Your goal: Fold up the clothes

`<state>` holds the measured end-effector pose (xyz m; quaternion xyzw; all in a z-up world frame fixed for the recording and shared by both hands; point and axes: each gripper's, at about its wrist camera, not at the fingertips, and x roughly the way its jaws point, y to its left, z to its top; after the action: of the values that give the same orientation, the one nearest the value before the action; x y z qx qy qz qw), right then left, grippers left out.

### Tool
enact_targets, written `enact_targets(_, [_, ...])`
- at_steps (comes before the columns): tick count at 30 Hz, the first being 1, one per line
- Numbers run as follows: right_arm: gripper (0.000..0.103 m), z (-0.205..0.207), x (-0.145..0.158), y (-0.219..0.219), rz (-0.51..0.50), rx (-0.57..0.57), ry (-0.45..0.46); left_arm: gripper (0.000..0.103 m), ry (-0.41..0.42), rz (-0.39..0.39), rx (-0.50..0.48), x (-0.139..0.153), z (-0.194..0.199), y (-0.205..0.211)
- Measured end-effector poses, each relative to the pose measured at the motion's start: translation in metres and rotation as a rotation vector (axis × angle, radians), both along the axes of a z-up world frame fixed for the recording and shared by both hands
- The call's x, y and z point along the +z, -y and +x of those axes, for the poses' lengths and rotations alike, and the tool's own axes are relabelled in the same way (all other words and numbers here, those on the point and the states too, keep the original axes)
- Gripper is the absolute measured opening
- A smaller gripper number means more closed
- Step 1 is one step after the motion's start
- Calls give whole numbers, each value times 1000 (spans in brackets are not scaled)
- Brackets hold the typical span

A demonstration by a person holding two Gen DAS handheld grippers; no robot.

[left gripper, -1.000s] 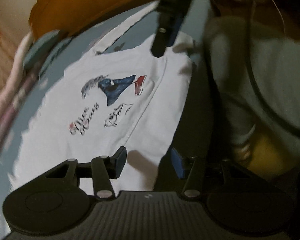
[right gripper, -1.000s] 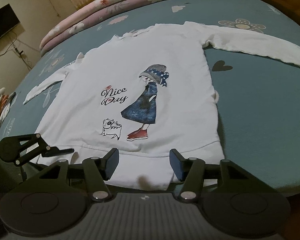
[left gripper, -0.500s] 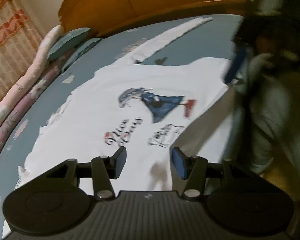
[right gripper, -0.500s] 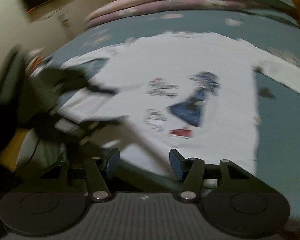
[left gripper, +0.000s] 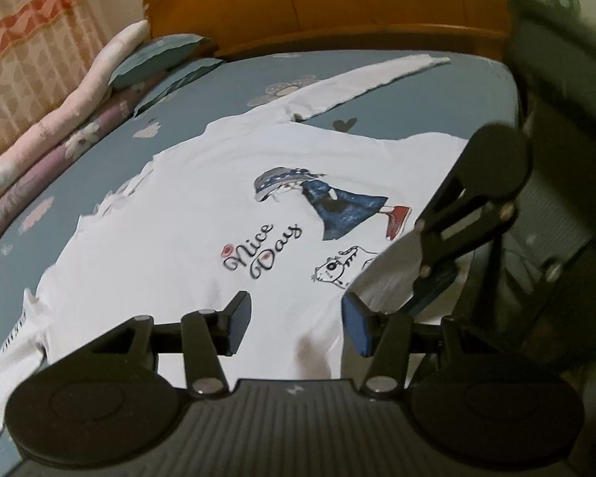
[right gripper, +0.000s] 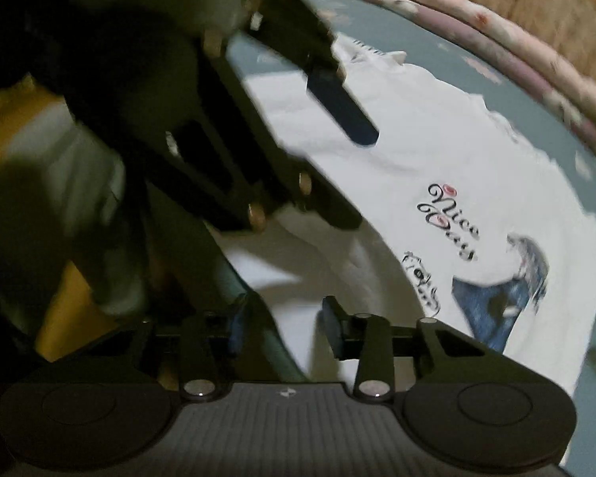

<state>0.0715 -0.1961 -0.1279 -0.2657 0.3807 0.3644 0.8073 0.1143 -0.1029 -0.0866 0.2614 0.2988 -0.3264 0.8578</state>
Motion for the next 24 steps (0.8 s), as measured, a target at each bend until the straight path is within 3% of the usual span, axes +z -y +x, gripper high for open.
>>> enact_targets(2, [26, -3, 3, -3, 11, 19, 27, 53, -11, -22, 15, 4, -1, -9])
enact_targets(3, [14, -4, 4, -4, 5, 10, 48, 53, -13, -30, 25, 6, -1, -13])
enact_targets(5, [12, -3, 8, -5, 4, -7, 72, 53, -15, -43, 47, 10, -2, -22])
enact_targets(6, [7, 0, 10, -4, 13, -16, 61, 53, -14, -46, 58, 11, -2, -27])
enact_targets(9, [4, 6, 13, -3, 39, -38, 12, 53, -14, -45, 94, 11, 0, -38])
enact_targets(18, [0, 9, 12, 7, 148, -11, -268, 53, -53, -26, 180, -3, 3, -60])
enact_targets(21, [1, 3, 19, 12, 176, -41, -265, 53, -65, -20, 187, -7, 5, -59])
enact_targets(24, [10, 0, 40, 25, 252, -81, -235, 53, -79, -10, 195, -12, 8, -56])
